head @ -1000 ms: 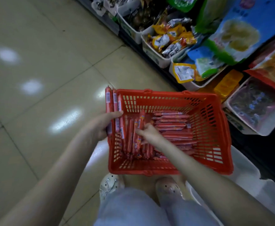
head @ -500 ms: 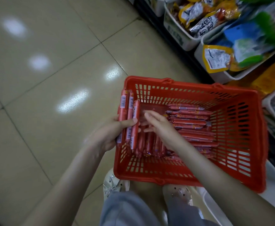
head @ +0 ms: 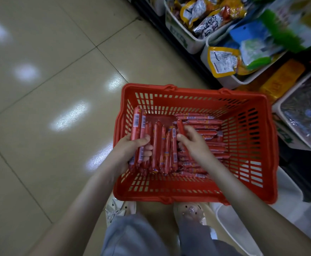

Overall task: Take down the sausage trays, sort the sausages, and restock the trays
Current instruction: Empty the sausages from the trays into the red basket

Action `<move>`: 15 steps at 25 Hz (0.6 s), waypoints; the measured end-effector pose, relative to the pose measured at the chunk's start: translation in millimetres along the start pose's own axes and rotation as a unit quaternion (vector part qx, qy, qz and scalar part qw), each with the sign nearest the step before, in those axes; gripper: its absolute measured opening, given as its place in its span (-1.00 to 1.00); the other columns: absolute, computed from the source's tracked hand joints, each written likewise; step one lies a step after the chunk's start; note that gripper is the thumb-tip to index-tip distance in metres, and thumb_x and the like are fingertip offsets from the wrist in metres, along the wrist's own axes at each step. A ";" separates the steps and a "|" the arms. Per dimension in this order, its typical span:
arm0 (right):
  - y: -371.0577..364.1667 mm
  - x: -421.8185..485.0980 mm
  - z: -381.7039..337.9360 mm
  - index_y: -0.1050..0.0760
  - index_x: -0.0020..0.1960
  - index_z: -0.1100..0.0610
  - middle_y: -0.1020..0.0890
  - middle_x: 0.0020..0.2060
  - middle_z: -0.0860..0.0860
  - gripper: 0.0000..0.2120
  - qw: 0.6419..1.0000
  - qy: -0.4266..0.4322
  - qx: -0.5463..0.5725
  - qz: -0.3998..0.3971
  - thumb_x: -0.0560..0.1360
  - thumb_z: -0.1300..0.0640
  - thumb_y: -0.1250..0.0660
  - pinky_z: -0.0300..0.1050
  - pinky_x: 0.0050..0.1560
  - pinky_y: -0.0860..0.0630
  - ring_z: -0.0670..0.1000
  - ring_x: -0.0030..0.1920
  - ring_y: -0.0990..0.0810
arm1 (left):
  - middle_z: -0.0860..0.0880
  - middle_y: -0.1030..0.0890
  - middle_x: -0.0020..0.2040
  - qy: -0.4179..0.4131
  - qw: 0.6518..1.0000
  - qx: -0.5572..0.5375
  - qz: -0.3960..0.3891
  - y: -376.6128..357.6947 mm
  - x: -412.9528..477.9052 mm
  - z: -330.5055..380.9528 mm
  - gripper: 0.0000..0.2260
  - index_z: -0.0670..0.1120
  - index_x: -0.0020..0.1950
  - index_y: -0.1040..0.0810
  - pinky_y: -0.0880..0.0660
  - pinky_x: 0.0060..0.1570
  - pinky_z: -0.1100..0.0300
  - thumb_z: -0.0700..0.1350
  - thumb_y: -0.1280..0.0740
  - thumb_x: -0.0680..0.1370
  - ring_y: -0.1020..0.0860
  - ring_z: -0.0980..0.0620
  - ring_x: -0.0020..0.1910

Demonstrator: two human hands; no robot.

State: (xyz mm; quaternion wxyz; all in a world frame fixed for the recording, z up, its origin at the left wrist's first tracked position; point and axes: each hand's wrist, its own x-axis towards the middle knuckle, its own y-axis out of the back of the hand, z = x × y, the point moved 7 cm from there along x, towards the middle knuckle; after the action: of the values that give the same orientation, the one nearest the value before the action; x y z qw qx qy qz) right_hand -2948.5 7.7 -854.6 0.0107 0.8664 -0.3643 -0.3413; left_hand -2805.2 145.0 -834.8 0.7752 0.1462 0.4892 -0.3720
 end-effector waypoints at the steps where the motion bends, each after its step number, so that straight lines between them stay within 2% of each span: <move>1: 14.4 2.7 13.3 -0.42 0.23 0.06 -0.58 -0.01 0.00 -0.78 0.997 0.008 -0.078 0.025 0.60 0.17 -0.22 -0.14 -0.07 -0.43 -0.03 -0.04 -0.55 | -0.10 -0.61 -0.32 -0.002 1.000 -0.005 0.003 -1.2 1.8 -1.4 -0.90 -0.16 0.05 -0.54 -0.59 -0.33 0.20 -0.21 -0.34 0.55 -0.58 0.03 -0.43; 4: 47.6 11.5 55.0 -0.35 0.40 0.09 -0.48 0.26 0.03 -0.62 0.937 0.039 -0.345 0.046 0.60 0.23 -0.19 -0.09 0.26 -0.33 0.04 0.28 -0.38 | -0.09 -0.58 -0.32 0.002 1.000 -0.003 0.002 -10.4 8.3 -9.5 -0.90 -0.16 0.06 -0.53 -0.56 -0.34 0.20 -0.21 -0.32 0.56 -0.54 0.03 -0.41; 6: 54.3 20.1 81.6 -0.28 0.46 0.03 -0.41 0.36 0.04 -0.52 0.900 0.037 -0.434 0.015 0.58 0.32 -0.16 -0.06 0.37 -0.22 0.05 0.38 -0.28 | -0.09 -0.58 -0.30 0.014 1.000 0.005 -0.008 -19.6 12.7 -16.7 -0.89 -0.16 0.09 -0.53 -0.56 -0.32 0.19 -0.23 -0.31 0.57 -0.54 0.02 -0.37; 8: 55.6 27.4 95.9 -0.17 0.51 -0.05 -0.32 0.44 0.02 -0.36 0.884 0.025 -0.467 -0.006 0.53 0.41 -0.14 -0.04 0.43 -0.11 0.06 0.44 -0.21 | -0.10 -0.59 -0.27 0.027 0.999 0.018 -0.025 -30.1 18.0 -24.1 -0.86 -0.15 0.11 -0.54 -0.56 -0.33 0.18 -0.27 -0.29 0.57 -0.56 0.02 -0.34; 10: 53.2 31.8 100.8 -0.04 0.54 -0.10 -0.18 0.51 -0.04 -0.31 0.878 0.025 -0.475 -0.040 0.54 0.41 -0.10 -0.03 0.48 0.12 0.00 0.51 -0.05 | -0.12 -0.62 -0.23 0.038 0.999 0.026 -0.027 -35.8 25.1 -31.1 -0.82 -0.16 0.14 -0.53 -0.54 -0.32 0.16 -0.30 -0.28 0.55 -0.58 0.01 -0.30; 13: 53.3 34.9 98.0 0.13 0.54 -0.13 0.05 0.54 -0.14 -0.49 0.872 0.038 -0.477 -0.102 0.67 0.14 0.06 0.00 0.45 0.42 -0.12 0.51 0.25 | -0.13 -0.62 -0.20 0.040 0.999 0.025 -0.021 -40.7 35.2 -38.0 -0.79 -0.17 0.17 -0.50 -0.54 -0.27 0.13 -0.30 -0.29 0.55 -0.59 -0.01 -0.28; 15: 50.4 34.6 88.4 0.16 0.54 -0.12 0.11 0.52 -0.16 -0.50 0.884 0.051 -0.454 -0.103 0.67 -0.02 0.05 -0.01 0.44 0.42 -0.17 0.47 0.30 | -0.13 -0.63 -0.17 0.032 0.999 0.034 -0.023 -44.8 39.9 -40.1 -0.79 -0.17 0.18 -0.49 -0.55 -0.24 0.12 -0.28 -0.30 0.55 -0.59 0.00 -0.26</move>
State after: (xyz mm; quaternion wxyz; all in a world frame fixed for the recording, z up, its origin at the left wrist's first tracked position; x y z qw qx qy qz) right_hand -3015.6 -31.1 -929.2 0.3859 0.8159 -0.0770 -0.4236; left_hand -2853.8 120.9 -882.4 0.7451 0.1730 0.5043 -0.4007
